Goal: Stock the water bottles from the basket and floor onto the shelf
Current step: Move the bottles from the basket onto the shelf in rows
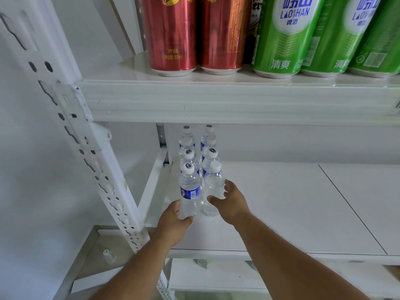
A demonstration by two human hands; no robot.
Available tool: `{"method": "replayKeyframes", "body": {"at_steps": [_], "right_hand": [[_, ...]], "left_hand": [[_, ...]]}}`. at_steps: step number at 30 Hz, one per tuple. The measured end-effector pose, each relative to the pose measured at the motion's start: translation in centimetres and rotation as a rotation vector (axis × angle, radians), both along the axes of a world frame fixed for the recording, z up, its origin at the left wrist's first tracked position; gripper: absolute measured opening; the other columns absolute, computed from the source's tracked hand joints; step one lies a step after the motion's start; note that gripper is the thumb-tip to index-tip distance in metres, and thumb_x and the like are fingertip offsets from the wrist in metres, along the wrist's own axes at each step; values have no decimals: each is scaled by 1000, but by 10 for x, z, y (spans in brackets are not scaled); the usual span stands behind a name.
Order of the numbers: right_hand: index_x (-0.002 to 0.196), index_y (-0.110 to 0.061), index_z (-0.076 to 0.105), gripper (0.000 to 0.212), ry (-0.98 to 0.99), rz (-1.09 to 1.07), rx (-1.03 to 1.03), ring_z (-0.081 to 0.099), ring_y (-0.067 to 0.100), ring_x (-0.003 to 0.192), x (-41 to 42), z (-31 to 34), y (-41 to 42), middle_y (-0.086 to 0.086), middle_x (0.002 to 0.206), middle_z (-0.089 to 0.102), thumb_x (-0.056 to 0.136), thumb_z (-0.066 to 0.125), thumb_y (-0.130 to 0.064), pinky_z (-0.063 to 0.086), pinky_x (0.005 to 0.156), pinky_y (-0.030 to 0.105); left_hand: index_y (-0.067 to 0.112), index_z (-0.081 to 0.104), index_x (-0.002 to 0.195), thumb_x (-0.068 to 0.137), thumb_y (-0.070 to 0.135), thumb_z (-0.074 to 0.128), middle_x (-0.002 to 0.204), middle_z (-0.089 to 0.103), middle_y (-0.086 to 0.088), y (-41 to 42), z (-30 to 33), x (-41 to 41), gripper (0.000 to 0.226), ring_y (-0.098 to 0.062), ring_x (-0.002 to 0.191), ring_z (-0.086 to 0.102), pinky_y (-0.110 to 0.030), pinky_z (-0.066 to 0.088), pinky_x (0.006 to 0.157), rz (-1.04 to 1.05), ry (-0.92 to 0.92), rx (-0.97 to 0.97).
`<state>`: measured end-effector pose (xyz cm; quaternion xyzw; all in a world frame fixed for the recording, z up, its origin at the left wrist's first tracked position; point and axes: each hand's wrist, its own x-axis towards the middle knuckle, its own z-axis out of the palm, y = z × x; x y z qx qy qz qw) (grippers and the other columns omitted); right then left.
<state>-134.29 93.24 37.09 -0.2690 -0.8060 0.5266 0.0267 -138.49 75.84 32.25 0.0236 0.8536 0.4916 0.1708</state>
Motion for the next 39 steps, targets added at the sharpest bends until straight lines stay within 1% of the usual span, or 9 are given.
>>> {"method": "replayKeyframes", "body": {"at_steps": [4,7,10,13,16,21,24,29,39], "right_hand": [[157,-17,23,78,-114,17,98,47,24,136,24,-1,-9,3,156,40,94,65,-35,41,90,24],[153,-15,31,66,-156,52,185,47,24,135,52,-6,-22,3,152,45,96,60,-35,38,98,26],[154,-18,30,65,-219,146,337,38,23,140,81,-13,-31,1,154,41,97,55,-41,33,113,32],[153,-18,31,63,-270,285,485,33,23,143,107,-17,-37,1,156,37,99,51,-43,29,116,35],[158,-17,20,71,-315,434,643,17,24,151,127,-22,-38,4,165,20,99,47,-49,19,122,37],[157,-13,22,73,-316,591,782,20,25,150,168,-42,-36,8,163,23,99,47,-49,18,120,35],[156,-14,25,74,-329,655,772,24,26,149,198,-67,-34,8,162,27,97,49,-52,20,119,35],[155,-13,26,75,-425,692,609,29,29,146,253,-115,-22,9,161,29,96,51,-52,27,119,40],[150,-11,34,69,-577,665,433,40,33,139,319,-175,-14,14,153,40,96,53,-49,33,113,36]], "left_hand": [[22,30,152,89,28,67,154,40,1,-9,-1,13,74,-18,139,42,-34,39,111,-65,24,-93],[26,25,154,90,39,62,156,35,3,-17,1,28,75,-19,140,40,-32,37,110,-173,92,-259],[28,23,154,91,41,59,157,33,6,-23,5,47,74,-19,140,38,-37,38,111,-289,167,-396],[27,24,153,93,40,57,154,36,6,-26,11,69,69,-20,138,41,-39,40,110,-346,223,-459],[28,27,152,93,36,56,157,33,5,-30,15,89,66,-21,140,38,-39,37,113,-347,273,-441],[28,35,149,91,35,58,157,34,4,-37,6,135,63,-20,140,38,-37,35,113,-374,322,-476],[26,40,145,89,34,61,148,47,2,-40,-11,175,60,-23,131,49,-33,43,105,-368,278,-515],[22,37,149,89,38,63,153,41,-3,-41,-52,239,68,-24,137,43,-35,37,112,-369,55,-596],[20,31,151,89,41,60,154,37,-8,-50,-121,302,72,-27,138,42,-34,37,111,-371,-237,-685]]}}
